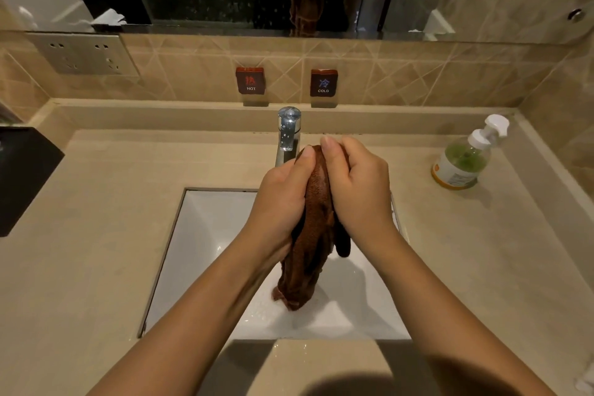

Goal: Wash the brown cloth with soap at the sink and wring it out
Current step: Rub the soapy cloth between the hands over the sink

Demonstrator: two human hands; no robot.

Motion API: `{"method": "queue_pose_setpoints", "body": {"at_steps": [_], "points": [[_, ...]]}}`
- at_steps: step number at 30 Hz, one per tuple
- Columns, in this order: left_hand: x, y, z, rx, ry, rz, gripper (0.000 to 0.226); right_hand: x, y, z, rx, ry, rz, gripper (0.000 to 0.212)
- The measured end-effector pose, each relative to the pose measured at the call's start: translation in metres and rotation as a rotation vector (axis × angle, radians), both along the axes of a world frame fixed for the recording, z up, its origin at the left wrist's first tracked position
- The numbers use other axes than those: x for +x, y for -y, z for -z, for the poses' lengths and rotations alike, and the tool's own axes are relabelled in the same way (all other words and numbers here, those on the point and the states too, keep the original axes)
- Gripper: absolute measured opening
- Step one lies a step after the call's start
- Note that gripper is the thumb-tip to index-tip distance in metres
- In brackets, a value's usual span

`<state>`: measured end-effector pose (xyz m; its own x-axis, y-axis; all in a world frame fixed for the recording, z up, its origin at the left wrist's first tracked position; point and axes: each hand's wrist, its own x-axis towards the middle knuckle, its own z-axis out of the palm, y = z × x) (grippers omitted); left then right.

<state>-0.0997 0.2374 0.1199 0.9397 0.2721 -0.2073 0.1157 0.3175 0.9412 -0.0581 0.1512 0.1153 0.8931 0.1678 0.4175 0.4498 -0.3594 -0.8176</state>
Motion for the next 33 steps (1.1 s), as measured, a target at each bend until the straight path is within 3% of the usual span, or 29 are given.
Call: {"method": "queue_pose_setpoints", "body": {"at_steps": [9, 13, 17, 21, 24, 28, 31, 33], "points": [[0.000, 0.006, 0.001, 0.005, -0.033, 0.028, 0.036, -0.002, 0.003, 0.001, 0.026, -0.015, 0.038, 0.041], [0.003, 0.004, 0.002, -0.019, -0.086, 0.001, 0.033, -0.020, -0.001, 0.010, -0.054, 0.024, -0.012, 0.031], [0.003, 0.007, 0.004, -0.138, -0.094, 0.099, 0.032, -0.005, 0.001, 0.000, 0.007, 0.027, 0.044, 0.039], [0.003, -0.005, 0.008, -0.385, -0.099, 0.195, 0.027, -0.007, 0.005, 0.002, 0.042, -0.148, -0.014, 0.041], [0.000, -0.012, 0.012, -0.576, -0.139, 0.279, 0.029, -0.014, 0.014, -0.002, 0.225, -0.402, -0.121, 0.039], [0.000, -0.024, 0.013, -0.738, -0.133, 0.352, 0.037, -0.015, 0.037, -0.008, 0.126, -0.453, -0.269, 0.029], [-0.002, -0.027, 0.016, -0.759, -0.068, 0.402, 0.055, -0.009, 0.051, -0.011, 0.023, -0.458, -0.352, 0.015], [-0.003, -0.027, 0.016, -0.606, -0.030, 0.401, 0.046, -0.006, 0.056, -0.014, 0.037, -0.442, -0.347, 0.013]]}}
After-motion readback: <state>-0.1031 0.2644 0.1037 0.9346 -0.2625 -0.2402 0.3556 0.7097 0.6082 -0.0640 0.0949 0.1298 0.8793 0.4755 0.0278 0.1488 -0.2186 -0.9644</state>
